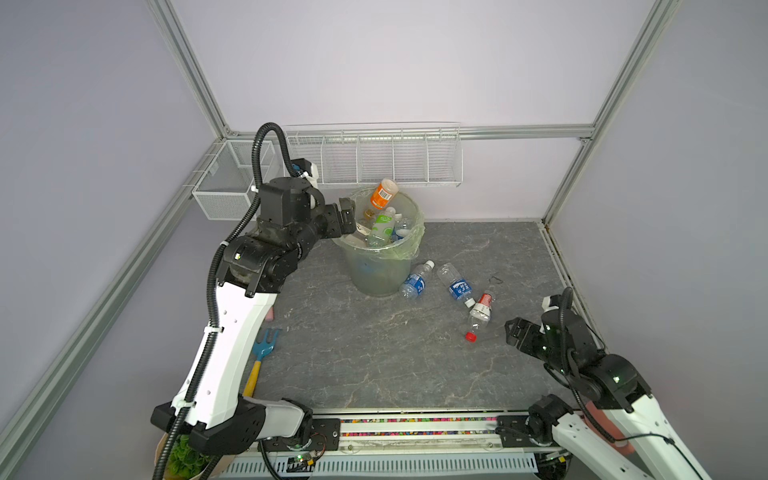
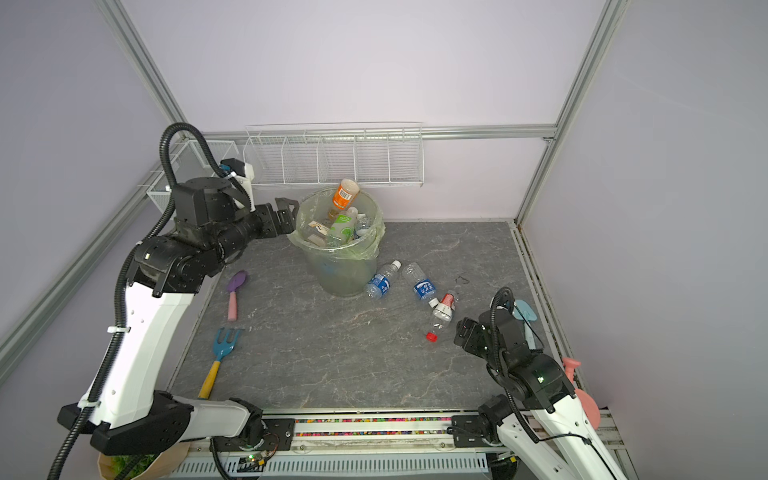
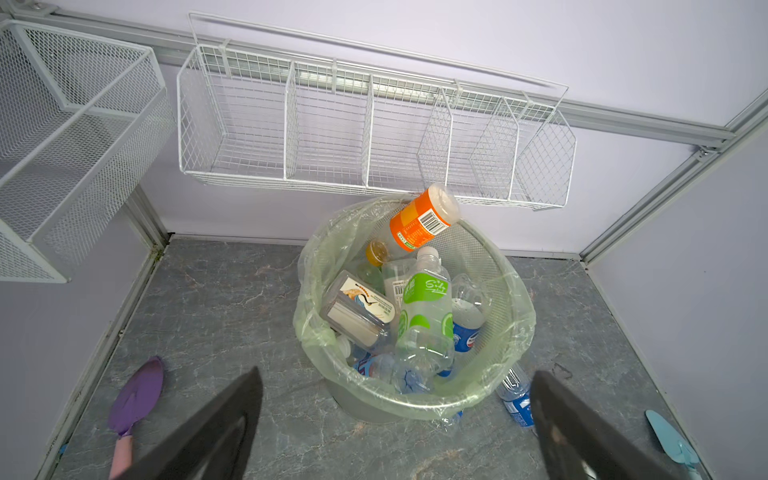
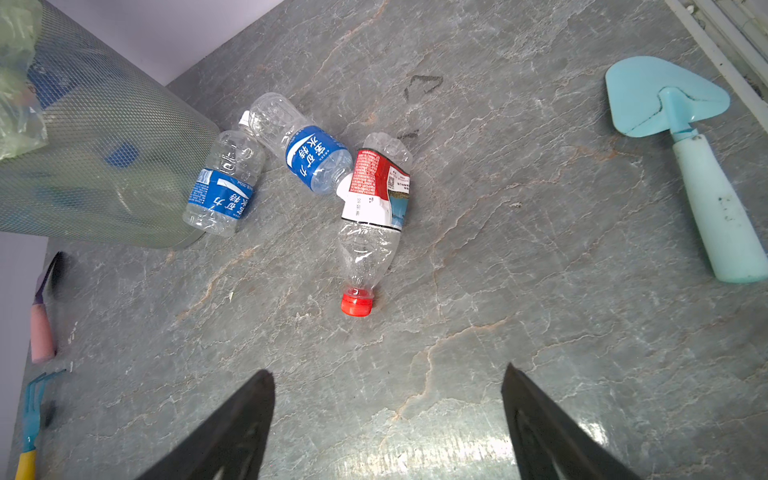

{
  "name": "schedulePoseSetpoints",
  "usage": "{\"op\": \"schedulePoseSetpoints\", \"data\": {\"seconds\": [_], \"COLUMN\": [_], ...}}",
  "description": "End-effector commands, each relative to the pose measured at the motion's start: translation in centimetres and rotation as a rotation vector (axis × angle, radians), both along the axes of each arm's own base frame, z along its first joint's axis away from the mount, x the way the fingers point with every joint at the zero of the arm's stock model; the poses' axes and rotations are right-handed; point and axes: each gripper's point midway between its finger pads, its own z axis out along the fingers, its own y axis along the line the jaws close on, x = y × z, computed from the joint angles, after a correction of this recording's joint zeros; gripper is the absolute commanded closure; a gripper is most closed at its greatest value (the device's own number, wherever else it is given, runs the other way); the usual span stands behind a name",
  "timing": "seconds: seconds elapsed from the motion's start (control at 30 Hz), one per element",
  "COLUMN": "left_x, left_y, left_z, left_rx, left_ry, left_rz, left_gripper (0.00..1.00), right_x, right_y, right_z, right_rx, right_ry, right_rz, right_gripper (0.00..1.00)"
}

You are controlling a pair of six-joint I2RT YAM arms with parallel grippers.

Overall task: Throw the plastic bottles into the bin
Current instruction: 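Open the left gripper to drop the orange-label bottle into the bin, then draw the left gripper back while the right gripper moves to the red-cap bottle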

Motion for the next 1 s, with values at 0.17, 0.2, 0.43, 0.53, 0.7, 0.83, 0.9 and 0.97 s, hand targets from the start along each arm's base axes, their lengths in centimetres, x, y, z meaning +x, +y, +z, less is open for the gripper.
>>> {"op": "schedulePoseSetpoints", "data": {"seconds": [0.17,0.2,0.43,0.53,0.7,0.83,0.9,0.97], "left_x": [-4.3,-4.7,-7.1,-8.1,-9.8,-10.8,-11.5,-12.0], "left_y": [0.8,0.8,1.7,1.9,2.2,2.7,3.1,3.4], "left_z": [1.3,1.0,-1.8,-3.2,-6.1,-8.5,-9.1,-9.8], "left_rx": [-0.105,-0.110,-0.134,-0.150,-0.180,-0.197,-0.202,-0.205], "left_ry": [-0.098,-0.098,-0.070,-0.050,-0.010,0.029,0.037,0.049], "left_rz": [-0.057,-0.063,-0.073,-0.081,-0.091,-0.083,-0.077,-0.067], "left_gripper": [0.00,0.00,0.00,0.00,0.01,0.01,0.01,0.01], "right_x": [1.5,1.8,3.7,4.8,6.8,8.9,9.8,10.6], "right_y": [1.4,1.6,2.6,3.0,3.5,4.6,4.9,5.3], "right_z": [-0.2,-0.2,-0.7,-1.0,-2.7,-3.4,-4.3,-5.0], "right_rx": [0.022,0.021,-0.028,-0.061,-0.140,-0.179,-0.200,-0.209], "right_ry": [0.016,0.021,0.055,0.078,0.121,0.176,0.210,0.227], "right_rz": [0.025,0.030,0.059,0.066,0.093,0.121,0.123,0.129], "right_gripper": [0.12,0.12,0.12,0.12,0.12,0.11,0.11,0.11]}}
